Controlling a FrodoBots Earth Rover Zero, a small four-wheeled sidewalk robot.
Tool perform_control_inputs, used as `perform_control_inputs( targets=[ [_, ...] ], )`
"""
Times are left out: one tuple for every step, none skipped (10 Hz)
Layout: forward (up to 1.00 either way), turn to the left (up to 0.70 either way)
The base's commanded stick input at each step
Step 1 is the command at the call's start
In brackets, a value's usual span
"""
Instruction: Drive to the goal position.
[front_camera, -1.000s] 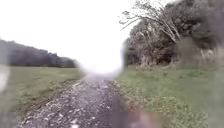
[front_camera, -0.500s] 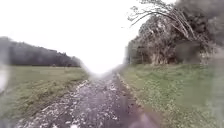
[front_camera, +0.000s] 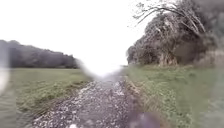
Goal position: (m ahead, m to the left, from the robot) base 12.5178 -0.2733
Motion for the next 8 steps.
perform_control_inputs(
  targets=[
    [0.7, 0.0],
    [0.7, 0.0],
    [0.7, 0.0],
    [0.7, 0.23],
    [0.7, 0.35],
    [0.7, 0.35],
    [0.7, 0.35],
    [0.7, 0.35]
  ],
)
